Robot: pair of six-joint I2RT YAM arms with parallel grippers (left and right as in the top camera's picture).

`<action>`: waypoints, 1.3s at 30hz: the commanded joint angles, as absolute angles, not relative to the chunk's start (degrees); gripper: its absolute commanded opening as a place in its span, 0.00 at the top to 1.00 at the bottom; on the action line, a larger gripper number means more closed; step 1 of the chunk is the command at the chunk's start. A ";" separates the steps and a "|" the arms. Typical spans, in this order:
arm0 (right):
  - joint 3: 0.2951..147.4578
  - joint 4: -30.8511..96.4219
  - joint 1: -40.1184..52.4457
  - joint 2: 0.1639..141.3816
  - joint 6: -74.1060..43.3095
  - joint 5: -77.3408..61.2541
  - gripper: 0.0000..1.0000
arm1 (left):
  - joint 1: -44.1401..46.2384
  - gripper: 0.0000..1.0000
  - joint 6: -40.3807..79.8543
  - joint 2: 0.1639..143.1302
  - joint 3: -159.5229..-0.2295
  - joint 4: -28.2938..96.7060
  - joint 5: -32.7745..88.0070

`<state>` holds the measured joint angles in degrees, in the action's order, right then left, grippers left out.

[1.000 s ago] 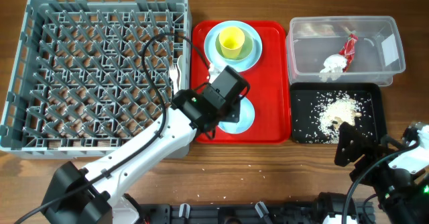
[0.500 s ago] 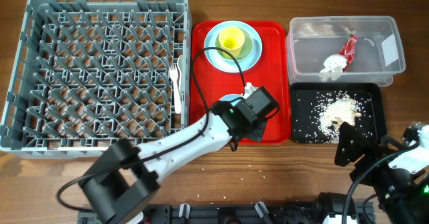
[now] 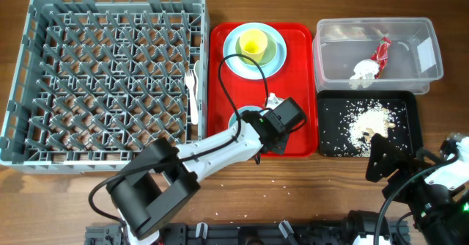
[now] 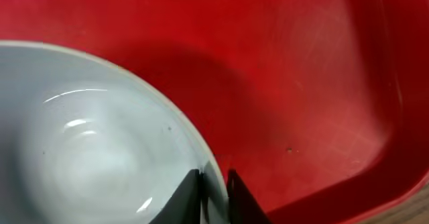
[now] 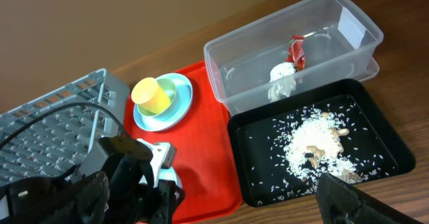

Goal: Sort waste into correct bins and load items into the dishwasher rack
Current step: 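Move the left gripper to the light-blue bowl and grip its rim, then lift the bowl and place it upside down in the rack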

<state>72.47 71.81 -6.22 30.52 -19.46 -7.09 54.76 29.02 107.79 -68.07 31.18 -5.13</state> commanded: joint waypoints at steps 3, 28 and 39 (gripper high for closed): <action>72.53 71.70 -6.35 30.41 -19.92 -7.60 0.00 | 54.85 0.87 28.77 108.95 -68.90 30.94 -5.96; 72.53 71.70 -6.35 30.44 -19.92 -7.60 0.00 | 39.24 0.96 28.71 85.43 -69.45 31.00 11.70; 72.53 71.70 -6.35 30.44 -19.90 -7.60 0.00 | -0.23 0.96 45.39 82.28 -69.45 -0.23 53.45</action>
